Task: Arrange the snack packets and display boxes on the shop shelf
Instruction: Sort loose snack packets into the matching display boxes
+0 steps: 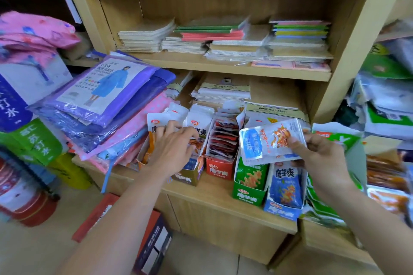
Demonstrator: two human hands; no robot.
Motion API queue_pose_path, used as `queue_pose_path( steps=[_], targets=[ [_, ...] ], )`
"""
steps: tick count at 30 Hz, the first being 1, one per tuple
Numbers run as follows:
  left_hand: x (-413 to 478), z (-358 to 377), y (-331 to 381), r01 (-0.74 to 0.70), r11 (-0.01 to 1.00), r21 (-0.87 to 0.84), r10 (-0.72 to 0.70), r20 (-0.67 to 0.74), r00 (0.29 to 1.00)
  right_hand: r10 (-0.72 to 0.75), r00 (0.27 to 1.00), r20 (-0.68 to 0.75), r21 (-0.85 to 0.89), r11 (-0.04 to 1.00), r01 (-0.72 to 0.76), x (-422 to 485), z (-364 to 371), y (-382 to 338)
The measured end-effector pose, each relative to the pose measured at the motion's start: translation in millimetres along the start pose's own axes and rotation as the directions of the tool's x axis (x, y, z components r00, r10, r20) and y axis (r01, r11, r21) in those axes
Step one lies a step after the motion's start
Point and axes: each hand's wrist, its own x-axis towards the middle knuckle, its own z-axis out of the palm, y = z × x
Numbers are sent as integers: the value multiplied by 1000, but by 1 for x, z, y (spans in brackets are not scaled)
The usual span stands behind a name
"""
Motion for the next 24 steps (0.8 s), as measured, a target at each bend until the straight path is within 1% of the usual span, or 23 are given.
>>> queue_pose_path(
  steps=[2,4,6,7,8,9,11,12,13,15,17,19,21,22,24],
  targets=[
    [1,-1,1,-2,1000,9,2,-31,1000,-2,1000,-2,25,1000,2,-2,2,-1],
    [2,-4,0,-37,999,15,38,-50,998,-2,1000,-4,36,999,2,-4,2,-2],
    [1,-9,-7,-76,997,-8,75,-65,995,0,1000,-1,39,999,0,-5,4,-4],
    [-2,-13,-11,-79,996,-32,76,-94,993,4,1000,3,44,999,-4,-6,5,-4],
    [-5,-16,-16,-61,995,-79,49,-144,988,11,1000,7,52,999,-12,-6,6,-5],
    [-9,-21,-21,-13,987,-161,-21,-206,978,21,1000,9,57,998,-21,-7,7,-5],
    [-18,-34,-27,116,922,-370,-236,-298,925,42,999,10,67,997,-42,-8,9,-5],
    [-24,-42,-27,169,860,-481,-348,-312,884,57,998,10,72,996,-58,-9,10,-5],
    [-30,-49,-24,210,777,-594,-450,-291,844,81,997,9,81,993,-81,-10,11,-5],
    [-42,-61,-13,248,568,-785,-591,-179,786,142,990,3,123,982,-141,-13,11,-5],
    [-51,-66,0,263,329,-907,-664,-24,747,205,979,14,181,962,-204,-18,10,-6],
    [-57,-67,13,282,120,-952,-687,125,716,272,962,32,241,932,-271,-26,6,-11],
    [-62,-71,32,279,-78,-957,-665,258,700,342,938,55,325,882,-341,-37,2,-17],
    [-65,-73,43,282,-163,-945,-637,319,701,375,925,70,372,850,-373,-44,-1,-20],
    [-73,-76,65,305,-284,-909,-566,416,711,421,901,103,447,790,-420,-57,-6,-23]
  ],
)
